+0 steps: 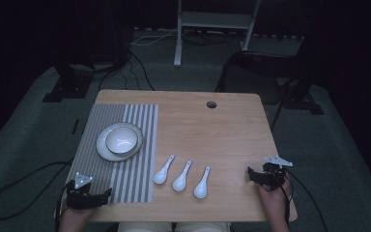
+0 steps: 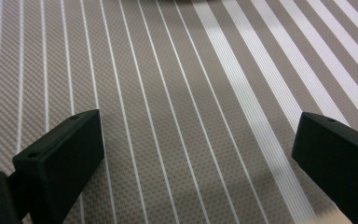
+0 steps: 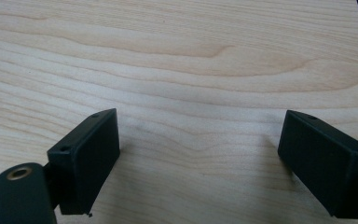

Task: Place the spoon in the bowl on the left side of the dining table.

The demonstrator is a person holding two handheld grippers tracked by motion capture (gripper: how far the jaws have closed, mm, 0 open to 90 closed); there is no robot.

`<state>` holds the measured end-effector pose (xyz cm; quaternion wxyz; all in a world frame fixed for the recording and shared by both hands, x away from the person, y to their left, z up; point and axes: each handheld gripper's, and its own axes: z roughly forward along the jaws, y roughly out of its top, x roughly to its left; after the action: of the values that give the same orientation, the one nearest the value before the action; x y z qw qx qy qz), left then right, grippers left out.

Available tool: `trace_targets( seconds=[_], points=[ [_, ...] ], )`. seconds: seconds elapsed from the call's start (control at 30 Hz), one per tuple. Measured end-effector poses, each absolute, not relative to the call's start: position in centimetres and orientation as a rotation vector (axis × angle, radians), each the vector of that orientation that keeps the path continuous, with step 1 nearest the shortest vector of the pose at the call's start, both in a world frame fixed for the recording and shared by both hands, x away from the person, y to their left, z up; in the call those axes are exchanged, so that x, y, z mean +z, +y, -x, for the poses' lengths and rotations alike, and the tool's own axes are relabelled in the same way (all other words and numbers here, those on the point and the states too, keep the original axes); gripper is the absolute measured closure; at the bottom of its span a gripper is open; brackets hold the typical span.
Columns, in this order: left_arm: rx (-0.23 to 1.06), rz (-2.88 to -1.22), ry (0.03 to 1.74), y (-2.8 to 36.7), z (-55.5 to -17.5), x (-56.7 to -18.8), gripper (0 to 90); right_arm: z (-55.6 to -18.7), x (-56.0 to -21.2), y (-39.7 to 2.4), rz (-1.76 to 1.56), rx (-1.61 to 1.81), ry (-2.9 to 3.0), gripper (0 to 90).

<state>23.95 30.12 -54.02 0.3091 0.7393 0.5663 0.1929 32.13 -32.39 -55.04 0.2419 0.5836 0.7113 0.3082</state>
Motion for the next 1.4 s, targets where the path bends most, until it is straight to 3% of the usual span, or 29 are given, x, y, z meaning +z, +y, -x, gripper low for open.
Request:
trace_targets(
  seconds=[0.63, 1.4],
  points=[
    [0.5, -1.982, 1.508, 30.5, -23.6, -53.9, 3.0, -32.1, -55.0, -32.4, -1.596, 0.843, 1.945, 11.9],
    [0.428, -2.051, 1.404, 27.7, -24.6, -53.5, 3.0, -32.2, -55.0, -32.4, -1.6, 0.841, 1.94, 12.0]
  ],
)
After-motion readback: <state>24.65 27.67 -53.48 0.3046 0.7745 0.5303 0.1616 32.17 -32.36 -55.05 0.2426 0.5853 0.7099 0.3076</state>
